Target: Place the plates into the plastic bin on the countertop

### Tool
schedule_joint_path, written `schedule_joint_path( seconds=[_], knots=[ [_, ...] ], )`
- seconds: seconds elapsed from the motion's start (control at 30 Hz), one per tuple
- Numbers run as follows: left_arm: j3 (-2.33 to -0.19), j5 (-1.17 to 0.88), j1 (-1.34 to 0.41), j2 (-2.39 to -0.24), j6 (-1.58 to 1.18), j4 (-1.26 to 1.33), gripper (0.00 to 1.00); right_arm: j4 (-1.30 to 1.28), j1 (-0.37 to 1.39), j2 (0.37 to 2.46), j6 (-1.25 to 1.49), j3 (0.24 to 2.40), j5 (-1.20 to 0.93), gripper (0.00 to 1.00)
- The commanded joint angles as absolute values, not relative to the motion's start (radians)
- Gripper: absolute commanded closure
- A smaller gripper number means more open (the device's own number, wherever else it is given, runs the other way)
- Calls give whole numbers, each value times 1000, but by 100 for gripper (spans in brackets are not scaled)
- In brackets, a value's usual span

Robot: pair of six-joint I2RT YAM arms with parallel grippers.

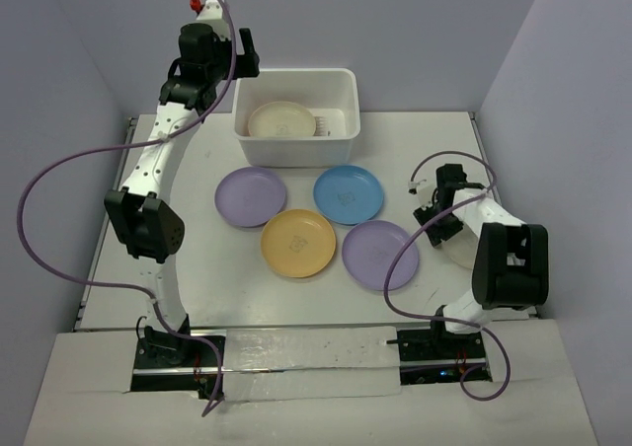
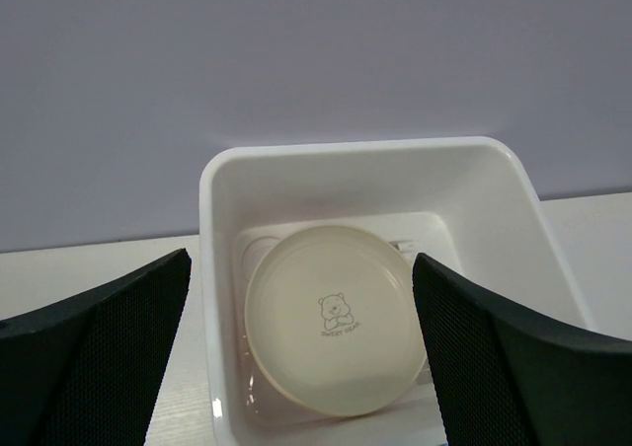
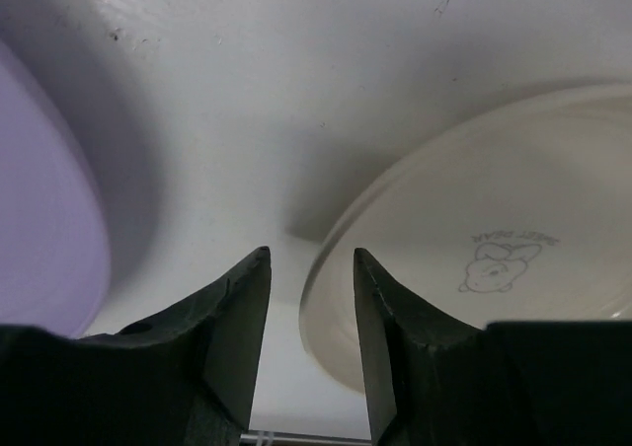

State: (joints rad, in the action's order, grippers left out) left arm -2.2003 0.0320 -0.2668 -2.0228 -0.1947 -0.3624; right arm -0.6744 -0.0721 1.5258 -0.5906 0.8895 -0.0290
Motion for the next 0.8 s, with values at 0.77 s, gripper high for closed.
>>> schedule_joint_path(
  seconds=[0.77],
  knots=[
    [-1964,43,-152,-1815,-216,-403,1,-804,32,1590,-328,1770,20,100]
  ],
)
